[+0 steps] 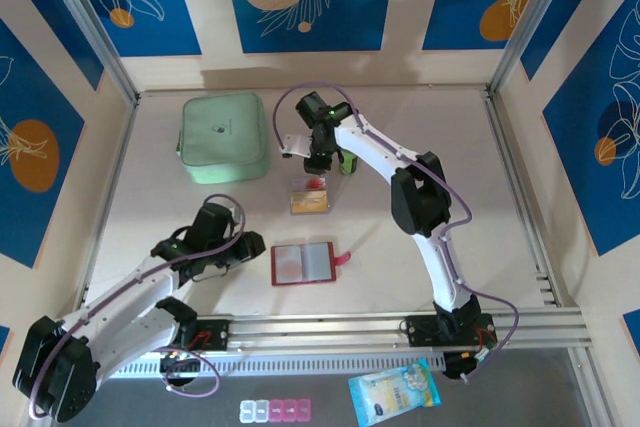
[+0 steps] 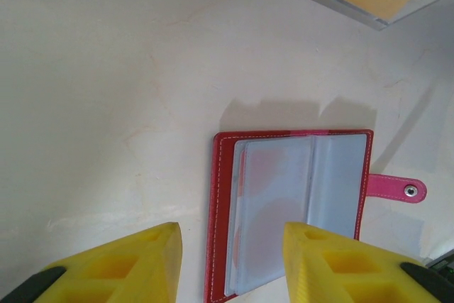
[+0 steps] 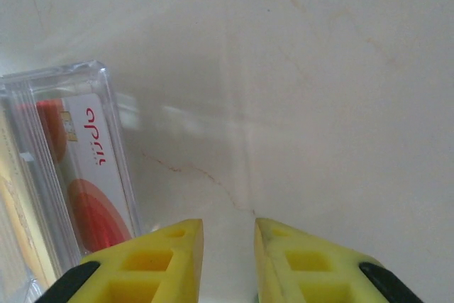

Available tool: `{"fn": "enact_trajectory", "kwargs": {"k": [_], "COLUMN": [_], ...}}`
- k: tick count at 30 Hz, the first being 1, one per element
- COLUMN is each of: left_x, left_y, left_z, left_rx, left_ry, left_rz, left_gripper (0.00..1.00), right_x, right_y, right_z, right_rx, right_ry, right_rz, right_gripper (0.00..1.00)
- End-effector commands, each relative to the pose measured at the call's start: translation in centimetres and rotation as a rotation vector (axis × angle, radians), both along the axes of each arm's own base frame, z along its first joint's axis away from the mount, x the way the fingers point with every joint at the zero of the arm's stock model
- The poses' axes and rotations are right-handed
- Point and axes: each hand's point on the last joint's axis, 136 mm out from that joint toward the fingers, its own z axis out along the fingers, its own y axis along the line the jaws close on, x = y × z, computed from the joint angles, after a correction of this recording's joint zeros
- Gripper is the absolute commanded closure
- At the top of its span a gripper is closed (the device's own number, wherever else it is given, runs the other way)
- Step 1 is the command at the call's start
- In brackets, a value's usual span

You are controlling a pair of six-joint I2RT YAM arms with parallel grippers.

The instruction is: Take the credit cards out of the card holder

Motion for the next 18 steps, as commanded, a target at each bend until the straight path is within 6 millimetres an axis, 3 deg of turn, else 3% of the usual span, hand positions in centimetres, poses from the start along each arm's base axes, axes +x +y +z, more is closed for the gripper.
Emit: {"fn": "enact_trajectory", "kwargs": {"k": [1, 8, 18], "left_x": [0.3, 0.9, 1.0], "left_y": [-0.3, -2.0, -4.2], "left_z": [-0.2, -0.3, -1.4], "left_rx": [-0.027, -0.083, -0.128], "left_ry": [0.008, 0.022, 0.069], "left_rz": [0.002, -0.042, -0.096], "left_gripper": [0.59, 0.62, 0.74], "right_x": [-0.2, -2.2, -9.1], "right_y": [0.5, 1.4, 2.3], "right_z": [3.6, 6.2, 6.1], "right_rx": [0.079, 0.228, 0.446], "right_ry": [-0.046, 0.022, 0.293], "right_rz": [-0.032, -0.239, -0.682], "right_gripper": [0.73, 0.77, 0.82]}}
